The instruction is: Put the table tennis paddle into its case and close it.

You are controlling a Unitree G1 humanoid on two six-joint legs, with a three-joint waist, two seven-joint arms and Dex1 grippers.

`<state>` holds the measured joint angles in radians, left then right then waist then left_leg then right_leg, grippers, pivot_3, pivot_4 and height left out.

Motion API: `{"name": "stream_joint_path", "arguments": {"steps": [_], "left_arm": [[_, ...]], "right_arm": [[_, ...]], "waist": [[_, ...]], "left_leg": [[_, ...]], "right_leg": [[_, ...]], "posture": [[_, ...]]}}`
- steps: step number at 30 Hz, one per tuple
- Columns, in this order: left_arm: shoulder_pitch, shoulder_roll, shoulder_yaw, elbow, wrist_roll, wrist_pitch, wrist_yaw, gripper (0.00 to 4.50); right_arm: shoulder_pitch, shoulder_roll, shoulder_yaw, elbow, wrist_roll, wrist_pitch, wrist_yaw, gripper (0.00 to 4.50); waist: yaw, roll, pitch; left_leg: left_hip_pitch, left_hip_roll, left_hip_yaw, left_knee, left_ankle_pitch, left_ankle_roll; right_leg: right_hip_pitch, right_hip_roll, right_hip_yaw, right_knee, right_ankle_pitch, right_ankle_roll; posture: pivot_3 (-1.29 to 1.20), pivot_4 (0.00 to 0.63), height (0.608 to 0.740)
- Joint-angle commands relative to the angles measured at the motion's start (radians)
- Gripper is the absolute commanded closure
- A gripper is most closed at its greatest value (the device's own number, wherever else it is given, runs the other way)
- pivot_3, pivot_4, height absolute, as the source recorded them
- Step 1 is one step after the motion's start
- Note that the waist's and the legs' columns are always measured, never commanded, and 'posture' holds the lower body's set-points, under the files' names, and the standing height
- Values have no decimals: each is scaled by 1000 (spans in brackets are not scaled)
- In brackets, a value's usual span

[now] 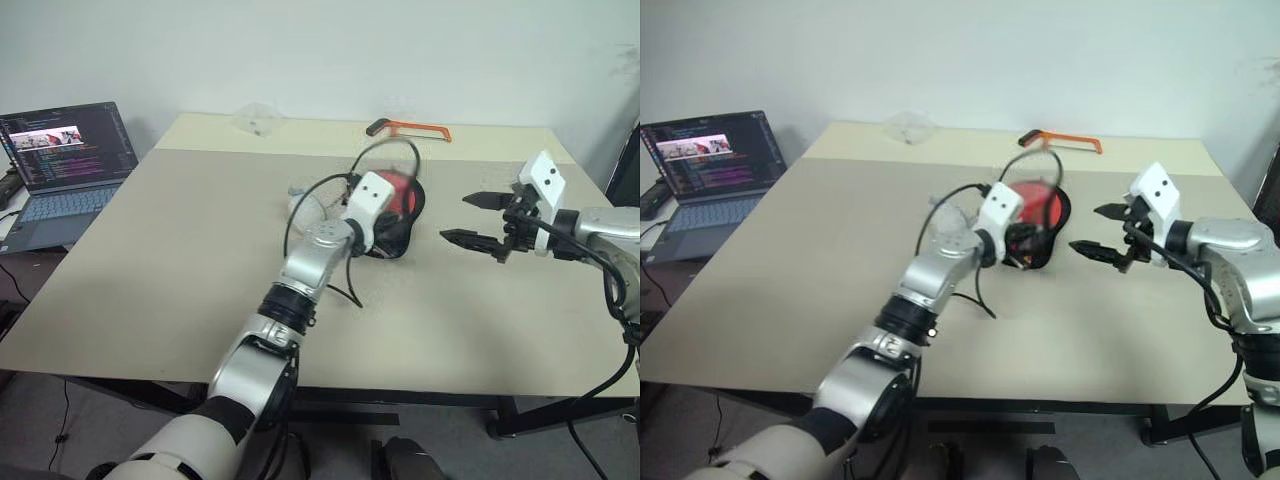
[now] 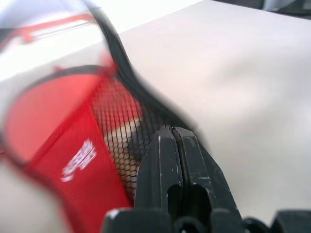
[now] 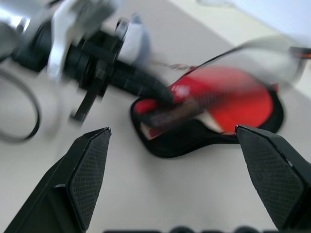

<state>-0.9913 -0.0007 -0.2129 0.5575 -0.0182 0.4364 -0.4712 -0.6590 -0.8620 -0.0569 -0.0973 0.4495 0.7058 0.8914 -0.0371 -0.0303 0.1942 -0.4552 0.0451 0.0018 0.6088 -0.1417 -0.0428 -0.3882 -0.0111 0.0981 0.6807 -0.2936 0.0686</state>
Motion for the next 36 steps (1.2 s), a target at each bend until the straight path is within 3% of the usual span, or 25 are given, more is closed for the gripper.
{"name": "stream_joint_path", "arguments": {"steps": [1, 5, 7, 9, 12, 16, 21, 27, 36], "left_arm": [[7, 38, -21, -59, 39, 38, -1, 4463], [13, 174, 50, -185, -6, 72, -71, 4463], [37, 306, 103, -299, -87, 114, -215, 4463], [70, 435, 156, -387, -172, 192, -343, 4103], [151, 582, 196, -480, -244, 235, -462, 3208], [264, 715, 236, -521, -268, 214, -530, 1703], [349, 772, 281, -542, -285, 216, -517, 24], [454, 792, 287, -615, -210, 135, -430, 24], [502, 790, 294, -673, -229, 145, -399, 24]], "right_arm": [[-35, -18, -65, -9, 7, 8, -23, 0], [-63, 21, -103, 1, 66, 106, -72, 0], [-116, 123, -147, 72, 106, 209, -186, 0], [-195, 267, -252, 217, 146, 351, -362, 0], [-253, 392, -372, 390, 144, 434, -543, 0], [-285, 475, -463, 508, 180, 454, -614, 0], [-310, 517, -486, 598, 201, 446, -629, 0], [-314, 568, -421, 690, 143, 367, -644, 0], [-320, 636, -394, 817, 116, 298, -649, 0]], "waist": [[-6, 0, 0], [-24, 0, 0], [-39, 0, 0], [-53, 0, 0], [-50, 1, 0], [-22, 2, 0], [-13, 1, 0], [-22, 1, 0], [-24, 1, 0]], "left_leg": [[0, 0, 0, 0, 0, 0], [1, 1, 0, -1, 0, 0], [1, 2, -1, -1, 0, 0], [2, 2, -1, -1, 1, -1], [4, 3, -1, -2, 2, -4], [2, 2, -1, -3, 2, -4], [-1, 1, -1, -3, 2, -3], [1, 2, 0, -3, 2, -3], [1, 3, 0, -3, 2, -3]], "right_leg": [[0, 0, 0, 0, 0, 0], [-1, 1, 1, 1, 0, 0], [-1, 2, 1, 2, 0, 0], [-1, 3, 1, 2, 1, -1], [0, 3, 1, 4, 1, -3], [0, 0, -2, 2, 1, -3], [-1, 0, -3, 0, 1, -2], [-1, 1, -1, 1, 1, -2], [-1, 2, -1, 1, 1, -2]], "posture": [[0, 150, 740], [0, 150, 740], [0, 150, 740], [0, 150, 740], [0, 150, 740], [0, 150, 740], [0, 150, 740], [0, 150, 740], [0, 150, 740]]}}
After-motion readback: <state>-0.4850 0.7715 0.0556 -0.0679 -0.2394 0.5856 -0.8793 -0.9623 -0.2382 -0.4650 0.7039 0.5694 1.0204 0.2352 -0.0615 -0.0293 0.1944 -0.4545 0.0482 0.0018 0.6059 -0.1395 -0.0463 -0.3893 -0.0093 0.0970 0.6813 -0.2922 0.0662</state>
